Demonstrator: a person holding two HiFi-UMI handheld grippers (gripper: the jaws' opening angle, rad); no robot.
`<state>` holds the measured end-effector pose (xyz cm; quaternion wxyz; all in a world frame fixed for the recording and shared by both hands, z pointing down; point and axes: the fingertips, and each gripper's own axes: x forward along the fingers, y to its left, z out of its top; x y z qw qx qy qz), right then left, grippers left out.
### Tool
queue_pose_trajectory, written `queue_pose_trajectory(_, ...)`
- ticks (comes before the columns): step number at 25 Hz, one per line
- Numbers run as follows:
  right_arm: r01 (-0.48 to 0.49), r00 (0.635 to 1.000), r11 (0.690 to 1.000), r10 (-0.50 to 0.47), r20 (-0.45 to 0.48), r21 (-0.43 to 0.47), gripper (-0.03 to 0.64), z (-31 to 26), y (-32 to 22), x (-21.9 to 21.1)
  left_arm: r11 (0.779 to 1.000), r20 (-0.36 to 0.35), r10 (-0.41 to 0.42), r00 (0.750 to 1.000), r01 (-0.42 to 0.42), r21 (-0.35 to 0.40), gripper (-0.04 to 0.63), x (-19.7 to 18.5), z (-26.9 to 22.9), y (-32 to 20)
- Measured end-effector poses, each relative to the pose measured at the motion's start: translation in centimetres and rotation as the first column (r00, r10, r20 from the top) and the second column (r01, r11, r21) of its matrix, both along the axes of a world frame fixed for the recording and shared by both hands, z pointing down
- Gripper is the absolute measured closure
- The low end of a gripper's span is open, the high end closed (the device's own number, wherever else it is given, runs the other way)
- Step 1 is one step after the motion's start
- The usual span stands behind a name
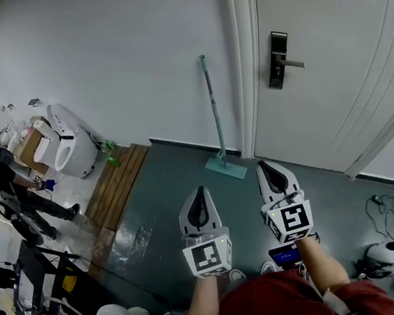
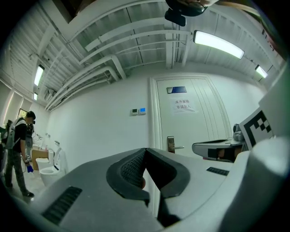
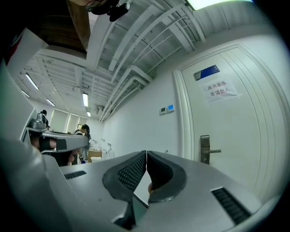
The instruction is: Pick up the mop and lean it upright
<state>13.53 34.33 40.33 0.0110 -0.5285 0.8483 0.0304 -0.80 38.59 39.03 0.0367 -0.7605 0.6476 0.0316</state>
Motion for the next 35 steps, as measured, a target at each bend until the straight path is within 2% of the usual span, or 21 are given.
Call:
queue_pose_trajectory(8, -0.049, 0.999, 0.999, 0.049, 0.000, 0.006, 0.597, -0.2, -1.7, -3.1, 1.000, -0.006, 0.027, 1.000, -0.027, -0.006, 0.583, -3.4, 0.5, -1.2)
queue_pose_trajectory(14, -0.042, 0.999, 0.999, 0.042, 0.021, 0.010, 0.597, 0.2, -5.4, -4.5, 0.999, -0.025, 0.036, 0.999, -0.036, -0.001, 0.583, -4.0, 0.7, -5.0)
queue_pose_trajectory(20, -0.034, 0.999, 0.999, 0.034, 0.029, 0.005, 0.597, 0.9, -10.9, -4.2, 0.999, -0.009, 0.041, 0.999, -0.041, -0.007, 0.583, -3.0, 0.8, -10.9)
queue_pose_trajectory(32, -0.006, 0.999, 1.000, 0.008, 0.052, -0.020, 0.597, 1.0, -23.4, 0.2, 0.999, 0.019, -0.006, 1.000, 0.006, -0.040, 0.583, 1.0, 0.5, -23.0)
queue_pose_trajectory(35, 0.004, 0.999, 1.000, -0.003, 0.054, -0.020, 0.597, 1.1, -25.8, 0.8, 0.999, 0.027, -0.015, 1.000, 0.016, -0.029, 0.583, 1.7, 0.4, -25.3)
